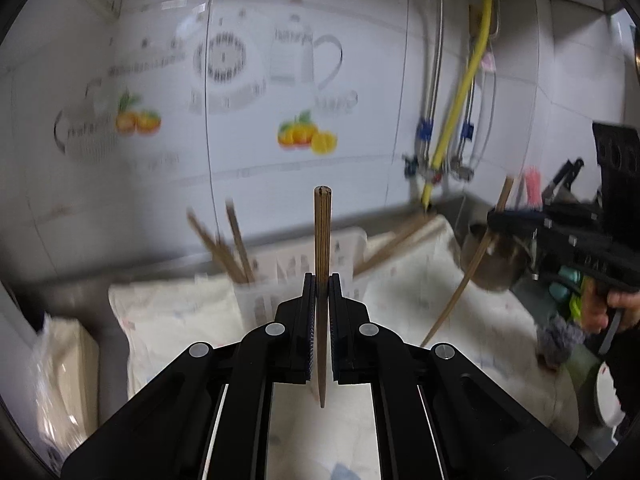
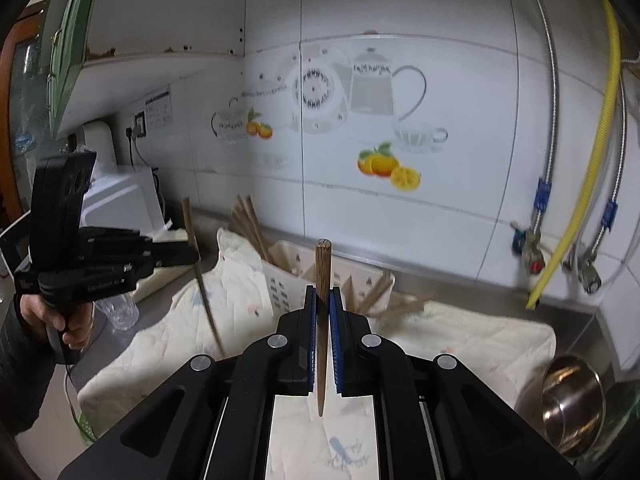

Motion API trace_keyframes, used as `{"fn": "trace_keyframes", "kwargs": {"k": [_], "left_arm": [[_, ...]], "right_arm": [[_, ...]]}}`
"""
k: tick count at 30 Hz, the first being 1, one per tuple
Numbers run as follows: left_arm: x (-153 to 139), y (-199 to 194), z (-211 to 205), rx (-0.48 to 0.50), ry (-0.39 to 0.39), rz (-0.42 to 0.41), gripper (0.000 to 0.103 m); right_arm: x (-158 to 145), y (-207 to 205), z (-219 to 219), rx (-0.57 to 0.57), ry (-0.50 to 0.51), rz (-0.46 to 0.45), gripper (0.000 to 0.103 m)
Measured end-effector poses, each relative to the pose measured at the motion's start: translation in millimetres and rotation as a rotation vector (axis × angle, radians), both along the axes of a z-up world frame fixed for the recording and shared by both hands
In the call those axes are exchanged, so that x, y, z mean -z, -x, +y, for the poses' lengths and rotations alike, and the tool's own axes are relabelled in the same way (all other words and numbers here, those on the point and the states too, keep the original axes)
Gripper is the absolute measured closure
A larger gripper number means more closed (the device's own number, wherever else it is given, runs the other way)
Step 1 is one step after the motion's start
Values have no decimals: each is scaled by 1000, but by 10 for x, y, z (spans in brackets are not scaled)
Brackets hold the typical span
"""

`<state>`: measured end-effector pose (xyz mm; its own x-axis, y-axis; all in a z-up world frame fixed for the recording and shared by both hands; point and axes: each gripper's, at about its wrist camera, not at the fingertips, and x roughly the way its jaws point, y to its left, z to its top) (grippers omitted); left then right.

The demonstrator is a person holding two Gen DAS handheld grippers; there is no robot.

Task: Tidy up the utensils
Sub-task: 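Lift chopsticks over the holder with the right gripper while the left gripper carries its own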

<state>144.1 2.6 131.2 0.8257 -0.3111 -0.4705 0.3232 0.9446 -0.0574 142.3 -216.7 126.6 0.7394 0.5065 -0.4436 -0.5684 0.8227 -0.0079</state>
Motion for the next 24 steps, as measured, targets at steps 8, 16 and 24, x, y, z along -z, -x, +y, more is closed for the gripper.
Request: {"fn": "trace_keyframes", "kwargs": {"k": [8, 16, 24], "left_arm": [[-583, -368, -33, -53, 12, -125, 98], [-665, -764, -100, -159, -47, -189, 98], [-335, -991, -26, -170, -14, -113, 98]], "right_arm": [[-254, -212, 54, -21, -55, -19, 97], [-397, -379, 116, -29, -75, -48, 97], [-563, -562, 138, 16, -106, -114, 97]]}}
